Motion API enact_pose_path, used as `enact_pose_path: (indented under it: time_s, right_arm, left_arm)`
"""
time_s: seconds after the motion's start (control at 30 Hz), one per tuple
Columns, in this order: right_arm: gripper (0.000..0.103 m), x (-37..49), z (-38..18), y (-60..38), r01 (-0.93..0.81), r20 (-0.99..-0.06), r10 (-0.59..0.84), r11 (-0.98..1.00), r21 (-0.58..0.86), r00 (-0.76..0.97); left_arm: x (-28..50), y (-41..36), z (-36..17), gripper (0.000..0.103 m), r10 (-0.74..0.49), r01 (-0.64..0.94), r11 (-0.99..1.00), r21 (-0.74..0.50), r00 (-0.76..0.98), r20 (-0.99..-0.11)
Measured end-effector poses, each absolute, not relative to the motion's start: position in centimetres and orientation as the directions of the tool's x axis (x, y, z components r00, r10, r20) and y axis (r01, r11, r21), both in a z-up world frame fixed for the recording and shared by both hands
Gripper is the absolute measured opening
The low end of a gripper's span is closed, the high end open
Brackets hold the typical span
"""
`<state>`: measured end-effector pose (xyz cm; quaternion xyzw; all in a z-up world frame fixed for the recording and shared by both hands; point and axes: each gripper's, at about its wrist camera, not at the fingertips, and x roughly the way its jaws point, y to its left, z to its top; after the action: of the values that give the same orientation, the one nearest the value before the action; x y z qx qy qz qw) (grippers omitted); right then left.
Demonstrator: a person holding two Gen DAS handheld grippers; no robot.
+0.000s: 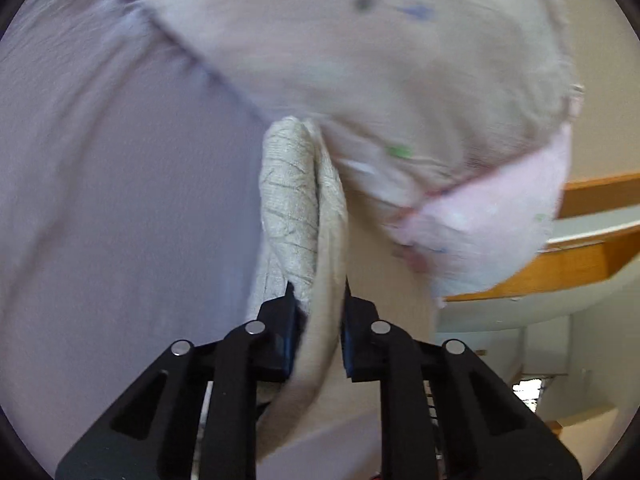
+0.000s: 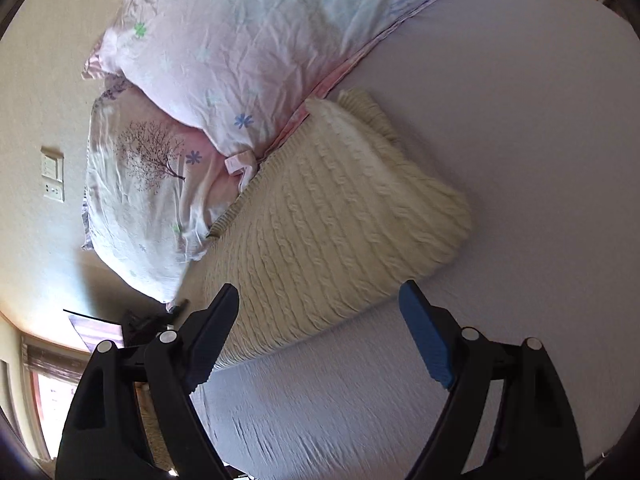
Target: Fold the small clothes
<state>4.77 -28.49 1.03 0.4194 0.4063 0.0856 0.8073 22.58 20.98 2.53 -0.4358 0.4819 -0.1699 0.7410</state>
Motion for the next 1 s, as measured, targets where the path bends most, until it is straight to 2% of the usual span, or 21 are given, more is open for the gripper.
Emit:
enact_pose_path:
  time_s: [0.17, 0.23, 0.27, 0.3, 0.33, 0.43, 0.47, 0.5, 0.57, 0.6, 0.7, 0.77, 0.83, 0.93, 0.97, 1.0]
  right_arm:
    - [0.084, 1.6, 1.2, -31.2, 0.238, -0.570, 0.430, 0.612, 0.754, 0.700]
    - [0.084, 0.8, 0.9, -32.1, 0.259, -0.570, 0.410, 0.601, 0.756, 0.712]
    - [0.084, 0.6, 0.6, -32.4, 0.270, -0.575, 0.406, 0.598, 0.755, 0.710]
    - [0.084, 0.5, 0.4, -32.7, 0.284, -0.585, 0.403, 0.595, 0.752, 0.704]
    - [0.084, 0.5, 0.3, -32.8, 0.291, -0.591, 0.402, 0.595, 0.749, 0.699]
    - [0.084, 0.3, 1.3, -33.8, 0.276, -0.584, 0.385, 0.612, 0.741, 0.714]
    - [0.084, 0.5, 1.9, -34.4, 0.264, -0.573, 0.382, 0.614, 0.744, 0.725]
    - [0.084, 0.9, 2.4, -34.9, 0.257, -0.563, 0.385, 0.609, 0.750, 0.732]
    - [0.084, 2.3, 3.2, -35.7, 0.238, -0.539, 0.400, 0.594, 0.769, 0.741]
    - [0.084, 3.5, 3.5, -35.8, 0.228, -0.532, 0.413, 0.590, 0.774, 0.739]
    - [0.084, 8.9, 4.1, -34.9, 0.195, -0.555, 0.475, 0.613, 0.765, 0.683]
    - [0.081, 12.9, 4.8, -33.1, 0.149, -0.589, 0.488, 0.676, 0.722, 0.644]
    - [0.059, 14.9, 4.9, -31.4, 0.114, -0.610, 0.503, 0.707, 0.698, 0.612]
    - [0.058, 17.4, 3.5, -29.0, 0.121, -0.683, 0.505, 0.752, 0.649, 0.528]
    - [0.052, 18.0, 2.6, -28.1, 0.125, -0.719, 0.495, 0.776, 0.618, 0.488]
    - [0.019, 18.1, 2.3, -27.6, 0.118, -0.733, 0.485, 0.791, 0.600, 0.477]
  left_arm:
    - [24.9, 9.3, 9.0, 0.015, -0.822, 0.026, 0.425, -0.905, 0.430, -0.373]
    - [25.9, 3.9, 9.9, 0.016, -0.854, 0.052, 0.386, -0.921, 0.398, -0.335]
    - [26.4, 0.7, 10.0, 0.020, -0.858, 0.054, 0.395, -0.917, 0.380, -0.346]
    - [26.9, -2.9, 9.5, 0.032, -0.872, 0.052, 0.393, -0.918, 0.338, -0.354]
    - [27.1, -5.7, 8.7, 0.038, -0.898, 0.028, 0.366, -0.930, 0.275, -0.345]
    - [26.1, -7.3, 7.5, 0.056, -0.941, -0.019, 0.273, -0.962, 0.201, -0.271]
    - [25.6, -6.6, 7.7, 0.069, -0.931, 0.013, 0.302, -0.953, 0.219, -0.292]
    - [25.0, -5.0, 8.2, 0.075, -0.897, 0.060, 0.384, -0.921, 0.262, -0.357]
    - [24.7, -2.6, 8.1, 0.077, -0.833, 0.083, 0.499, -0.863, 0.320, -0.451]
    - [24.4, -0.7, 7.5, 0.077, -0.771, 0.066, 0.587, -0.807, 0.347, -0.533]
    - [23.9, 2.5, 5.5, 0.078, -0.655, -0.018, 0.712, -0.702, 0.342, -0.674]
    - [23.6, 2.8, 4.2, 0.078, -0.640, -0.052, 0.724, -0.687, 0.320, -0.698]
    - [22.9, 3.1, 3.1, 0.079, -0.646, -0.084, 0.715, -0.695, 0.302, -0.701]
    - [22.8, 2.3, 2.8, 0.082, -0.645, -0.075, 0.719, -0.691, 0.299, -0.703]
    - [22.7, 2.0, 2.9, 0.083, -0.643, -0.066, 0.724, -0.687, 0.296, -0.706]
    - [22.4, 1.6, 2.8, 0.084, -0.642, -0.050, 0.730, -0.681, 0.290, -0.710]
